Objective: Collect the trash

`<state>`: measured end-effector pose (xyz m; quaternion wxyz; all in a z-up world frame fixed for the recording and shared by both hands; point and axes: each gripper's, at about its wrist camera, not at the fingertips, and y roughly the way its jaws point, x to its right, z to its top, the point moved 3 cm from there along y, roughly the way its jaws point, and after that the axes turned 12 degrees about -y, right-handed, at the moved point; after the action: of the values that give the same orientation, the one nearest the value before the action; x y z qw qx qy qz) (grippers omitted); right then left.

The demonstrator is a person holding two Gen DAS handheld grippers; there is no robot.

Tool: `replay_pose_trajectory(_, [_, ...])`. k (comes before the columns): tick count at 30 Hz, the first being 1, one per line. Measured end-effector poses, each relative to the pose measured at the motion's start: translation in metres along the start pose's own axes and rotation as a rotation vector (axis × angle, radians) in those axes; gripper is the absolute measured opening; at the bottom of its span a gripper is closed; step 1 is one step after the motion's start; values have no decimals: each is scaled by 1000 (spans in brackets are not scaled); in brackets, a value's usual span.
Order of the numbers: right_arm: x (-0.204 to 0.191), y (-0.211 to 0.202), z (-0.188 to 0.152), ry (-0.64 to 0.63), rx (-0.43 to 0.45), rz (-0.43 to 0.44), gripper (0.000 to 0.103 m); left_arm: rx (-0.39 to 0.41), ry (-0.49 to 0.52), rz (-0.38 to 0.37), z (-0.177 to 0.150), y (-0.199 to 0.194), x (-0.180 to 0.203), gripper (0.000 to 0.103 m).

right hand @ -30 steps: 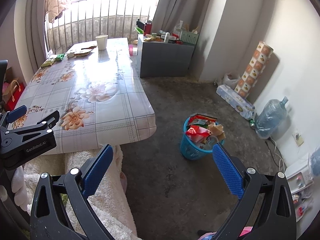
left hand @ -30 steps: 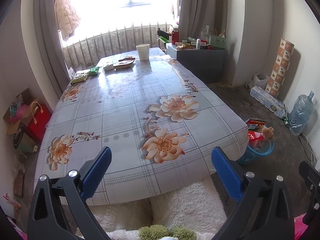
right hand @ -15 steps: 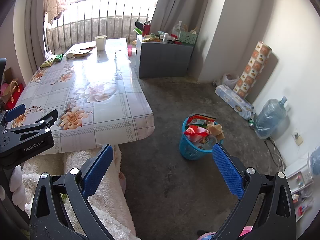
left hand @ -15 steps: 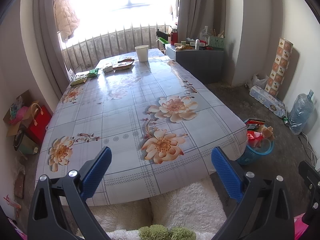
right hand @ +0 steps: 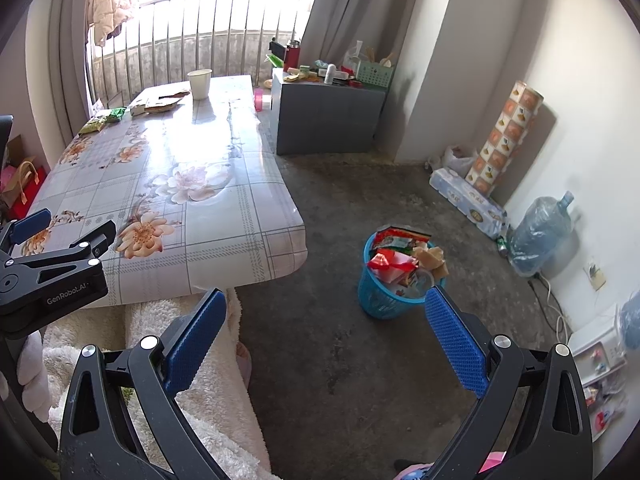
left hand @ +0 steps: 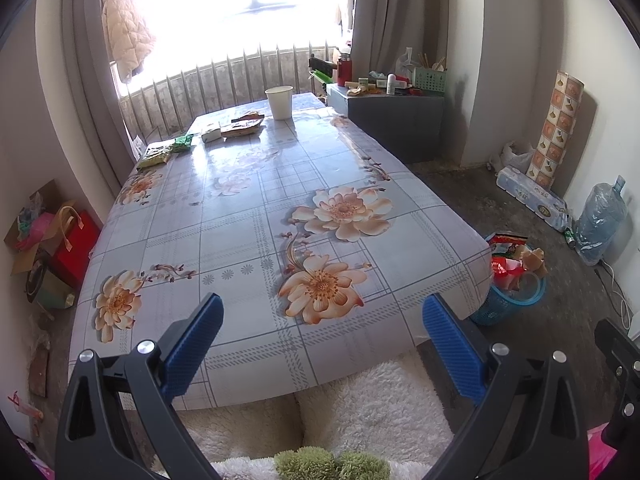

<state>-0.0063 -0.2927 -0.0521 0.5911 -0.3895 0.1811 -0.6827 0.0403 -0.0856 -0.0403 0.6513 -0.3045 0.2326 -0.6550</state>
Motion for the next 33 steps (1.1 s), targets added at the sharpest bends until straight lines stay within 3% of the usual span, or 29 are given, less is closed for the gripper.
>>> replay_pose_trajectory(33, [1, 0, -2, 4, -1, -5, 96, -4, 6, -5, 1, 1, 0, 98])
